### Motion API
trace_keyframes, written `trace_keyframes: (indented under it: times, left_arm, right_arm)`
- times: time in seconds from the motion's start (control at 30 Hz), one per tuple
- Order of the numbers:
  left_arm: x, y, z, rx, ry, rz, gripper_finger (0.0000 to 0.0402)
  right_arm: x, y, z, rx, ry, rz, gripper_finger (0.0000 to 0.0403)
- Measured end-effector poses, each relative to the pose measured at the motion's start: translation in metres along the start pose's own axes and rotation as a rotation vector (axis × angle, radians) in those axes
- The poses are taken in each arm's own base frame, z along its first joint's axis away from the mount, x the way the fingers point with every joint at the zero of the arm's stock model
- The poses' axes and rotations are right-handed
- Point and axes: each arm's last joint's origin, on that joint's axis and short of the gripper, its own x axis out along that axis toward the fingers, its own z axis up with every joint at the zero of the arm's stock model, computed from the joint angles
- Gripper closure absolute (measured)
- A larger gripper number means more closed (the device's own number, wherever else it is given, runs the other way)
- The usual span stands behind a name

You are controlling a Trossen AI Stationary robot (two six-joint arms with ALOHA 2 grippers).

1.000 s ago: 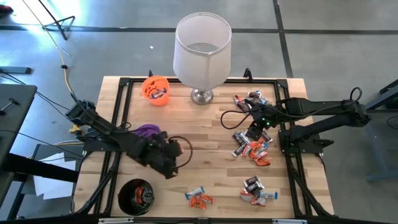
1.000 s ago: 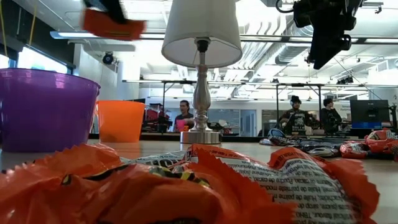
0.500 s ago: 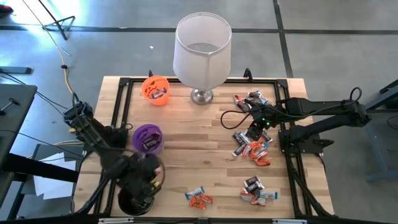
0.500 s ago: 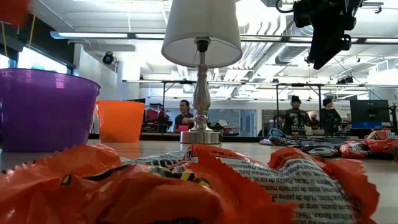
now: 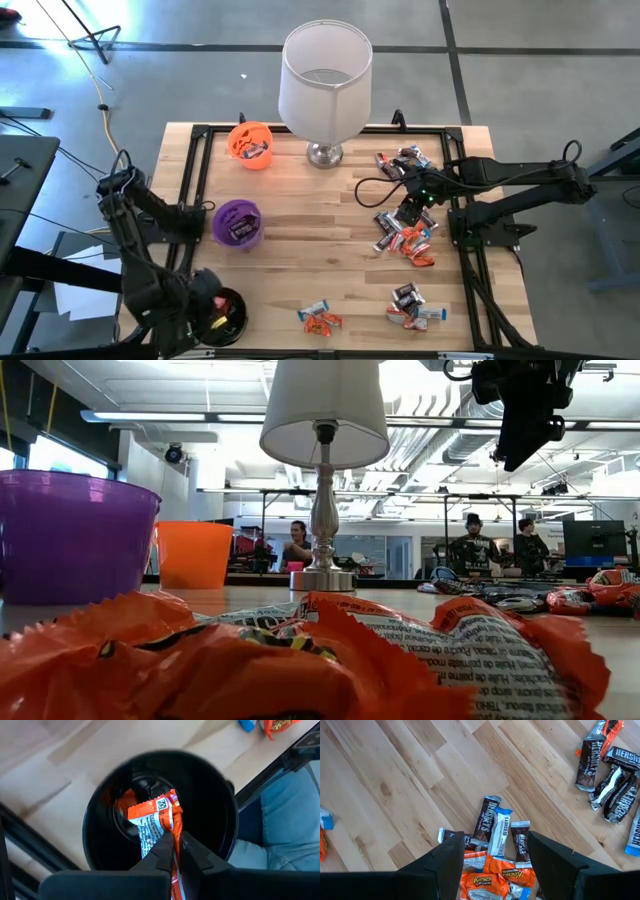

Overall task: Sort candy
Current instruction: Put the orange chocolate into the black bucket, then put the white chocolate into the orange bucket

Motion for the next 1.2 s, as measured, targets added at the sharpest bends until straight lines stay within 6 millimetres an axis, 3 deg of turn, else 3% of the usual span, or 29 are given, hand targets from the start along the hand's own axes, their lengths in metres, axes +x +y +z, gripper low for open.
trace_keyframes:
  times: [0.23,0.5,0.73,0.97,1.07,1.2]
  left_arm:
    - [0.001,0.003,-0.008,-0.047,-0.001,0.008,0.0388]
    - [0.002,0.000,-0.003,-0.051,-0.017,-0.004,0.0306]
    - [0.003,-0.008,0.002,0.133,-0.097,-0.080,0.0278]
    - [0.012,-0.030,0.039,0.389,-0.331,-0.114,0.0277]
    - [0.028,-0.039,0.061,0.426,-0.339,-0.047,0.0277]
    - [0.065,-0.059,0.087,0.512,-0.272,-0.004,0.0277]
  right_arm:
    - [0.000,0.000,0.000,0.000,0.000,0.001,0.0192]
    - [0.000,0.000,0.000,-0.001,0.000,0.001,0.0192]
    - [0.000,0.000,0.000,0.000,0.000,0.000,0.0192]
    - [0.000,0.000,0.000,0.000,0.000,0.000,0.0192]
    - [0.000,0.000,0.000,0.000,0.000,0.000,0.0192]
    - [0.000,0.000,0.000,-0.001,0.000,0.001,0.0192]
